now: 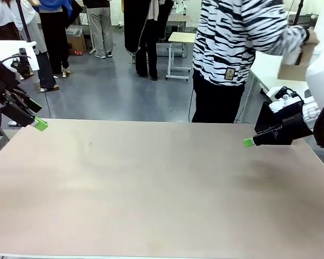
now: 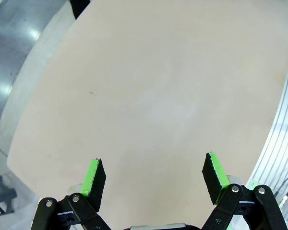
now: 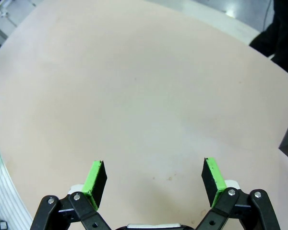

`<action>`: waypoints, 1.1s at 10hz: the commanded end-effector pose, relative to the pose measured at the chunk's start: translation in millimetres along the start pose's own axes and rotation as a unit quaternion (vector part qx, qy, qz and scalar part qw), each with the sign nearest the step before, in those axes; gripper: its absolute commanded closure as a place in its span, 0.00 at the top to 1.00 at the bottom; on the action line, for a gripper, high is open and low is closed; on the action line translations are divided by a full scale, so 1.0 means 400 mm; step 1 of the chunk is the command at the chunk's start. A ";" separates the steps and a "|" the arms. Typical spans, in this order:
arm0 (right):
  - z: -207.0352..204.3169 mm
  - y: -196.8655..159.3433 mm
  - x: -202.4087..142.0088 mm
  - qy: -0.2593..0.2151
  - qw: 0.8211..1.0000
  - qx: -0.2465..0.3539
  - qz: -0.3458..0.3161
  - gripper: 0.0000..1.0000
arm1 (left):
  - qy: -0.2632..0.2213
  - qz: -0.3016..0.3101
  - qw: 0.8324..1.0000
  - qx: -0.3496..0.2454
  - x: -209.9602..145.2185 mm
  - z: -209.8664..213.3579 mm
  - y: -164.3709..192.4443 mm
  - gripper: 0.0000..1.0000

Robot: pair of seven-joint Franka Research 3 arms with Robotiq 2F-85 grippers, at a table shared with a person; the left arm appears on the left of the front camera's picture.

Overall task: Pour a drink into a cup and package it in a carrier.
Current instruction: Insert the held 600 ml Paper Cup into the Cup Carrier.

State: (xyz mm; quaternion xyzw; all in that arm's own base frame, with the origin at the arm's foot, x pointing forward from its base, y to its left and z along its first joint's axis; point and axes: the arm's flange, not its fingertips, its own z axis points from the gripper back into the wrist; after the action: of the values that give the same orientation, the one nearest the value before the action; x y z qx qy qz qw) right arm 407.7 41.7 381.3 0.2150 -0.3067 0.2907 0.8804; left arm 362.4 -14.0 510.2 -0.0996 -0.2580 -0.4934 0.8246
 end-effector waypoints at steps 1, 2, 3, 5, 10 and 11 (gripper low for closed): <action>0.002 -0.003 -0.004 0.002 1.000 0.004 0.003 1.00 | 0.004 -0.003 1.000 0.001 -0.003 0.005 0.001 1.00; 0.002 -0.003 -0.004 0.002 1.000 0.004 0.003 1.00 | 0.004 -0.003 1.000 0.001 -0.003 0.005 0.001 1.00; 0.002 -0.003 -0.004 0.002 1.000 0.004 0.003 1.00 | 0.004 -0.003 1.000 0.001 -0.003 0.005 0.001 1.00; 0.002 -0.003 -0.004 0.002 1.000 0.004 0.003 1.00 | 0.004 -0.003 1.000 0.001 -0.003 0.005 0.001 1.00; 0.002 -0.003 -0.004 0.002 1.000 0.004 0.003 1.00 | 0.004 -0.003 1.000 0.001 -0.003 0.005 0.001 1.00; 0.002 -0.003 -0.004 0.002 1.000 0.004 0.003 1.00 | 0.004 -0.003 1.000 0.001 -0.003 0.005 0.001 1.00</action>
State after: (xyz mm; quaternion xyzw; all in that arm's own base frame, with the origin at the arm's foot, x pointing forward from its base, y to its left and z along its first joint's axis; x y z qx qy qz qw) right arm 407.8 41.6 381.2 0.2151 -0.3066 0.2907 0.8805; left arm 362.4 -14.0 510.2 -0.0996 -0.2580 -0.4934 0.8246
